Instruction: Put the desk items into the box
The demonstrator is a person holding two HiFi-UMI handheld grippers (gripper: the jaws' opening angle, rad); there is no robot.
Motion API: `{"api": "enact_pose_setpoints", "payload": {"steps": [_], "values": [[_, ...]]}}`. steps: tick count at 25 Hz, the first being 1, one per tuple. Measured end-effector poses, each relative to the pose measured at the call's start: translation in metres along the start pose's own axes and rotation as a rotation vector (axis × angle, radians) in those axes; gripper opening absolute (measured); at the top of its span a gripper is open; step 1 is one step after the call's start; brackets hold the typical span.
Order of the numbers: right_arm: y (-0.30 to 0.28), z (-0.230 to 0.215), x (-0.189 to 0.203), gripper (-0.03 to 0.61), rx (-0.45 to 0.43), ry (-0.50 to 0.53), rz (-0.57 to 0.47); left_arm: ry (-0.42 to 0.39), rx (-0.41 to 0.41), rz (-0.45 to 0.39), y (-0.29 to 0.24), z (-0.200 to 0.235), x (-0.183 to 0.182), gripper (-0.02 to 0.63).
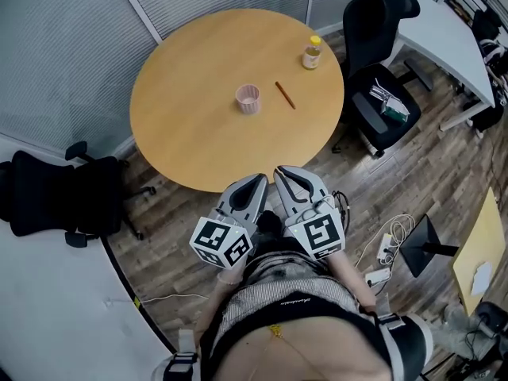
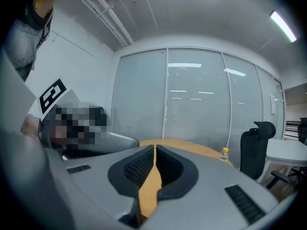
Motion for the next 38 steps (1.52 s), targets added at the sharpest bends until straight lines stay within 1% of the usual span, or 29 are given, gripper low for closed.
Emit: {"api": "enact_pose_setpoints", "payload": {"steps": [8,12,16,20,22,27,32,38], "values": [[-0.048,-0.008,-0.010,0.028,0.019,0.014,0.019,0.019,0.025,-0.003,-0.013,0.046,-0.016,0.002],[-0.067,-0.009,-0.014,0.028,0.020,0.015,0.022,0.045,0.045,-0.003,-0.020,0.067,-0.021,0.002],[-0.079,-0.008,-0.016,0.028,0.037,0.010,0.023,0.004,0.056,0.020,-0.024,0.079,-0.027,0.002],[-0.082,-0.010,-0.017,0.028,0.059,-0.002,0.027,-0.015,0.079,0.034,-0.029,0.080,-0.030,0.002],[-0.084,-0.012,-0.016,0.028,0.061,-0.005,0.035,-0.011,0.082,0.032,-0.030,0.081,-0.031,0.002],[-0.091,-0.020,-0.018,0.028,0.041,0.008,0.034,0.023,0.063,0.017,-0.033,0.085,-0.032,0.002],[-0.102,-0.031,-0.023,0.028,-0.001,0.017,0.023,0.031,0.016,-0.002,-0.041,0.090,-0.038,0.002],[-0.115,-0.064,-0.027,0.028,-0.049,0.023,0.009,0.037,-0.035,-0.013,-0.071,0.095,-0.049,0.002]]}}
Point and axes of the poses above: the fingertips, and each gripper's own axes: y backward along the fingers, z to its left, x out of its underside, the point moved 7 cm from there along y, backward along the fingers, and after that the axes turned 5 degrees about z, right-handed, at the moved point
